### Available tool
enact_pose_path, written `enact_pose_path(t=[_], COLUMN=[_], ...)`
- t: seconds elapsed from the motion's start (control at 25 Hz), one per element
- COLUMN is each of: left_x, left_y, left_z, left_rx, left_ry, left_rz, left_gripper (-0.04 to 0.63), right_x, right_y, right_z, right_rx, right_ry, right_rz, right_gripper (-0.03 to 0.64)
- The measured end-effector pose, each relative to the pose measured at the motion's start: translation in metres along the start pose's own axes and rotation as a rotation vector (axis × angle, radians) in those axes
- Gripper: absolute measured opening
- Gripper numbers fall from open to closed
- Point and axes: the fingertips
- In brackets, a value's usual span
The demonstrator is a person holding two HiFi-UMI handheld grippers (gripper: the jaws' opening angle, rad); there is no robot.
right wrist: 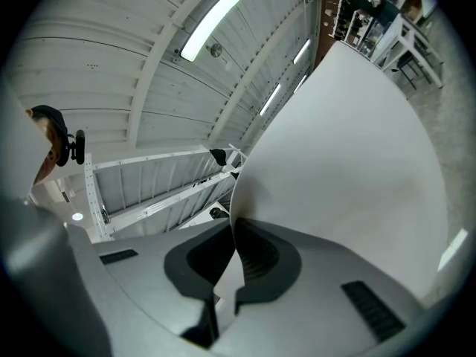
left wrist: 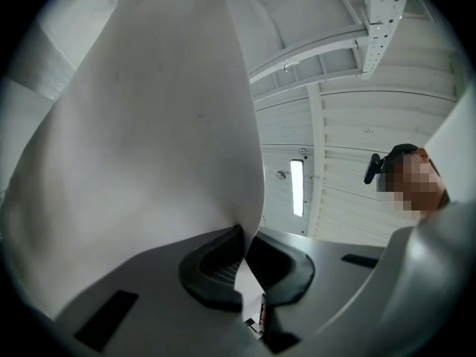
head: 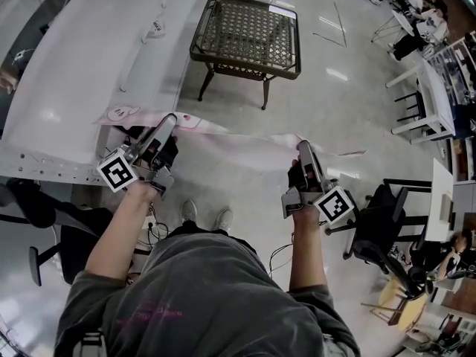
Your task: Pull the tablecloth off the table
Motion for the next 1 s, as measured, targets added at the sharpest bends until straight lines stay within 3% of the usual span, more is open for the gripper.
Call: enact_pose_path(t=[1.0], left_x=[0.010], left_y=[0.008], left_z=[0.020], left_rx=[0.031], left_ry=[-0.025], left_rz=[-0.019], left_gripper=[0.002], right_x=[0.001], right_y=[0.025], right_z=[-0.013], right_rx=[-0.004], right_ry=[-0.008], right_rz=[0.024], right_gripper=[0.006])
Point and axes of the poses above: the fingertips, and each gripper's own axes: y forward along the fingers, z to its left, x out of its top, and after that the axes turned 9 degrees about -y, right-handed
